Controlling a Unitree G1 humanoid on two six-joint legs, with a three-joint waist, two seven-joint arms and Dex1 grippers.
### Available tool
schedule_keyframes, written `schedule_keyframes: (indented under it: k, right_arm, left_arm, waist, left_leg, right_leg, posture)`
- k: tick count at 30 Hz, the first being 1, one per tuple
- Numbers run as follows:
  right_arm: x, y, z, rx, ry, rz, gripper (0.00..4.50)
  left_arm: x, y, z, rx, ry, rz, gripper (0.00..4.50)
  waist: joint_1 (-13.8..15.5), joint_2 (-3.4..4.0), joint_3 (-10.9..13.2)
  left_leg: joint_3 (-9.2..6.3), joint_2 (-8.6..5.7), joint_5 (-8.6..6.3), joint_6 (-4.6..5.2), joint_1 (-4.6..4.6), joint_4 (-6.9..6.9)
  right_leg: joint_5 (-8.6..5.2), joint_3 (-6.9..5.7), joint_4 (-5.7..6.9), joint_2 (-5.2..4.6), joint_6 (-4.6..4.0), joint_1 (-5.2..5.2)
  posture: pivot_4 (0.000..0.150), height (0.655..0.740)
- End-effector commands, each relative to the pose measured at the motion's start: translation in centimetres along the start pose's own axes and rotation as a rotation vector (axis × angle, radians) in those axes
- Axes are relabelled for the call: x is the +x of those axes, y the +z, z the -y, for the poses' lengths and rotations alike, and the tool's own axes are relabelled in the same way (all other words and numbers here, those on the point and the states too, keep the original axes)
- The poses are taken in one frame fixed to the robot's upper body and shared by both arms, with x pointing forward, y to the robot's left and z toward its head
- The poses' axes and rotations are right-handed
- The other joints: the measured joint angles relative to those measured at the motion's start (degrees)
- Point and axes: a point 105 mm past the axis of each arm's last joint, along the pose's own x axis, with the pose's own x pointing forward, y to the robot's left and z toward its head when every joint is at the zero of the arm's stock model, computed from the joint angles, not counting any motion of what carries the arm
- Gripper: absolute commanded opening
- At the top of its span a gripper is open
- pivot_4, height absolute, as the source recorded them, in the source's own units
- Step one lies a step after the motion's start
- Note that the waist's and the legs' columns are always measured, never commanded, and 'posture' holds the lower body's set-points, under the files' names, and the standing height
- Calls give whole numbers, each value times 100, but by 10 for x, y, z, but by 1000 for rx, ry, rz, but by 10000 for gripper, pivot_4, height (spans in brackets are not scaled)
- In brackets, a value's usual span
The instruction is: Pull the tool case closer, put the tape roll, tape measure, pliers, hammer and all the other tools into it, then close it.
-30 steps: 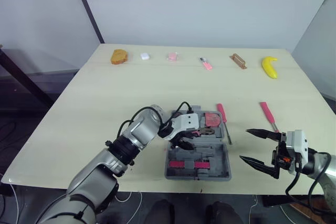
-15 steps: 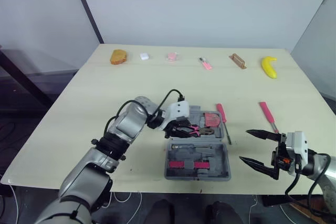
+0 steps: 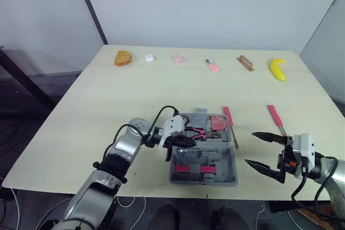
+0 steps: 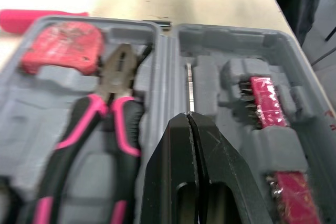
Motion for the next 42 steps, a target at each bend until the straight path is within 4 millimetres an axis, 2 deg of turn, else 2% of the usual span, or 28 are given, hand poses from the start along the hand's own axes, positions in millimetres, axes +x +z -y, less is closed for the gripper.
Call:
schedule_keyframes:
  k: [1, 7, 13, 18, 27, 32, 34, 38, 42]
  right_arm:
    - [0, 9, 3, -39, -2, 22, 45000]
    - [-1, 10, 3, -43, -5, 18, 45000]
    - [-1, 11, 1, -44, -12, 15, 45000]
    - [0, 12, 1, -43, -14, 13, 45000]
    - [0, 14, 3, -45, -12, 8, 45000]
    - [0, 12, 5, -26, -42, 22, 45000]
    - [-2, 8, 7, -5, -75, 28, 45000]
    - [-13, -5, 11, 34, -141, 6, 45000]
    - [-27, -17, 19, 48, -227, -21, 45000]
  left_arm:
    - [6, 3, 0, 16, -11, 25, 573]
    - [13, -6, -7, -4, 22, -9, 573]
    - [17, -30, 7, -12, -30, -98, 573]
    - [20, -35, 12, -6, -39, -108, 573]
    - [22, -46, 9, -5, -17, -169, 573]
    - [24, -31, 5, -30, 10, -77, 573]
    - [19, -17, 1, -43, 39, 3, 573]
    - [-4, 10, -8, -55, 119, 145, 573]
    - [-34, 16, -11, -43, 240, 200, 573]
  waist:
    - [-4, 0, 0]
    - [-5, 0, 0]
    - [-7, 3, -3]
    - [-7, 7, -6]
    - [-7, 10, -10]
    - [-3, 16, -14]
    - [-5, 16, -14]
    - [-9, 15, -12]
    - [-21, 17, -12]
  left_leg:
    - [0, 0, 0, 0, 0, 0]
    - [0, 0, 0, 0, 1, 0]
    - [0, 0, 0, 0, 1, -1]
    - [0, 0, 0, 0, 4, -1]
    - [0, 0, 0, 0, 10, -1]
    - [0, 0, 0, 0, 12, -1]
    - [-1, 0, 0, 0, 12, 0]
    - [-3, 1, 0, 0, 6, -1]
    - [-10, 4, 0, 0, 7, -2]
  right_leg:
    - [0, -1, 0, 0, 0, 0]
    - [0, -2, 2, 2, 0, 0]
    - [0, -1, 1, 2, 0, 0]
    - [0, -2, 2, 2, 0, 4]
    - [0, -3, 1, 2, 0, 13]
    - [0, -3, 1, 2, 0, 15]
    - [0, -3, 1, 2, 0, 15]
    - [0, -5, 0, 2, 0, 10]
    - [0, -3, 1, 2, 0, 9]
  posture:
    - [1500, 7400]
    - [1500, 7400]
    - [1500, 7400]
    - [1500, 7400]
    - [1500, 7400]
    - [1500, 7400]
    - [1500, 7400]
    - [1500, 7400]
    - [1500, 7400]
